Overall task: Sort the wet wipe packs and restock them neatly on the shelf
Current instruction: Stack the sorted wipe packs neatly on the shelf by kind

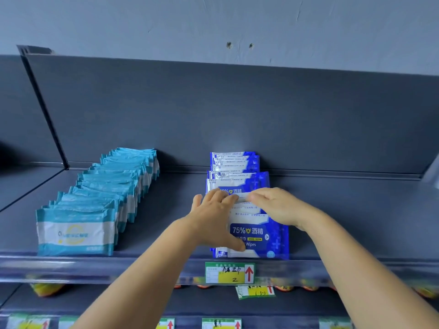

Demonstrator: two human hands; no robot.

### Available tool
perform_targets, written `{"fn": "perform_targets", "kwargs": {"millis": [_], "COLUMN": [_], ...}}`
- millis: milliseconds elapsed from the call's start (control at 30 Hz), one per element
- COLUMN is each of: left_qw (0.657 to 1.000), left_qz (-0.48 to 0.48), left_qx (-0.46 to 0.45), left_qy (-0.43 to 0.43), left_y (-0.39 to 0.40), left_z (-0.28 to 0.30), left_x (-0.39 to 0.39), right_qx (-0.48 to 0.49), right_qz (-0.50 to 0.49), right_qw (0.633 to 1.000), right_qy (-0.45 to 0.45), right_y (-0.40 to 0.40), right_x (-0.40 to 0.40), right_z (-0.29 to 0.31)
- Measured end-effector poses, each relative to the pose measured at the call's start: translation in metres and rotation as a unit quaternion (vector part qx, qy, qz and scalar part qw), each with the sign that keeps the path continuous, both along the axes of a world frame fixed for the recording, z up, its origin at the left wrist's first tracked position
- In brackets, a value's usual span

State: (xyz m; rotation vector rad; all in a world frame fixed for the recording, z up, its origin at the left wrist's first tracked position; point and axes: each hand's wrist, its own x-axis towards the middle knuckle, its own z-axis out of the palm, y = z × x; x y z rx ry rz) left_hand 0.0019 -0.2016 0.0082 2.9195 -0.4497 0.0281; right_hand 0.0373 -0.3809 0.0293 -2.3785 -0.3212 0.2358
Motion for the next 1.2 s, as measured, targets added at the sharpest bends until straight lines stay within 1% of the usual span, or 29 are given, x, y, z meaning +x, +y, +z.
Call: {"fn": "perform_targets", "kwargs": {"millis": [33,100,167,200,267,300,333,367,433,467,500,567,600,667,800,867,933,967,1033,1100,1133,1167,1200], "left_qw": [1.0,0.999,0.99,0.977,0.925,0.897,0.874,0.861,0.847,0.842,0.835,0.809,0.795,0.78,0.773,0.77,0.775,0.781,0.806,0.83,0.838,0.848,0.866], "left_qz": [0.003,0.013,0.016,0.01,0.025,0.046,0.079,0.115,0.171,0.181,0.185,0.169,0.153,0.128,0.115,0.115,0.115,0.112,0.101,0.069,0.049,0.035,0.031], "left_qx": [-0.009,-0.05,-0.135,-0.209,-0.377,-0.439,-0.477,-0.493,-0.491,-0.49,-0.495,-0.531,-0.55,-0.569,-0.577,-0.579,-0.572,-0.567,-0.545,-0.526,-0.514,-0.493,-0.455], "left_qy": [0.008,0.017,0.035,0.043,0.036,0.03,0.038,0.061,0.112,0.132,0.151,0.189,0.206,0.225,0.239,0.242,0.243,0.238,0.208,0.174,0.177,0.191,0.206], "left_y": [0.001,0.004,0.008,0.009,0.012,0.013,0.014,0.015,0.021,0.022,0.023,0.019,0.016,0.011,0.012,0.013,0.014,0.014,0.017,0.024,0.026,0.029,0.03], "left_z": [-0.002,-0.006,-0.011,-0.01,-0.005,-0.002,0.0,0.001,-0.002,-0.003,-0.006,-0.011,-0.009,-0.008,-0.009,-0.01,-0.006,-0.003,0.0,0.003,0.002,0.0,-0.005], "left_x": [0.0,-0.006,-0.009,-0.011,-0.009,-0.004,0.003,0.012,0.032,0.039,0.046,0.057,0.059,0.061,0.063,0.065,0.062,0.06,0.052,0.039,0.034,0.029,0.026], "right_qx": [0.034,0.13,0.207,0.222,0.229,0.235,0.243,0.25,0.256,0.261,0.272,0.301,0.302,0.288,0.307,0.289,0.277,0.278,0.286,0.297,0.293,0.273,0.241], "right_qz": [-0.02,-0.074,-0.111,-0.118,-0.135,-0.142,-0.148,-0.157,-0.18,-0.183,-0.18,-0.153,-0.14,-0.123,-0.109,-0.103,-0.091,-0.084,-0.07,-0.047,-0.026,-0.006,0.015], "right_qw": [0.999,0.989,0.971,0.967,0.962,0.958,0.955,0.951,0.943,0.94,0.935,0.925,0.923,0.924,0.916,0.921,0.922,0.923,0.93,0.935,0.94,0.945,0.951], "right_qy": [-0.008,-0.001,0.036,0.048,0.067,0.078,0.088,0.095,0.11,0.122,0.14,0.177,0.195,0.218,0.231,0.241,0.256,0.252,0.222,0.186,0.174,0.18,0.191], "right_y": [-0.002,-0.007,-0.012,-0.015,-0.02,-0.02,-0.02,-0.021,-0.022,-0.022,-0.021,-0.016,-0.011,-0.003,-0.006,-0.009,-0.009,-0.01,-0.014,-0.024,-0.03,-0.036,-0.041], "right_x": [0.0,0.002,0.005,0.007,0.013,0.015,0.018,0.022,0.032,0.036,0.04,0.047,0.048,0.05,0.053,0.053,0.048,0.048,0.042,0.027,0.02,0.014,0.008], "right_z": [-0.002,-0.003,-0.002,-0.003,-0.009,-0.011,-0.012,-0.014,-0.016,-0.016,-0.015,-0.015,-0.014,-0.014,-0.016,-0.015,-0.011,-0.011,-0.008,-0.004,-0.004,-0.005,-0.009]}}
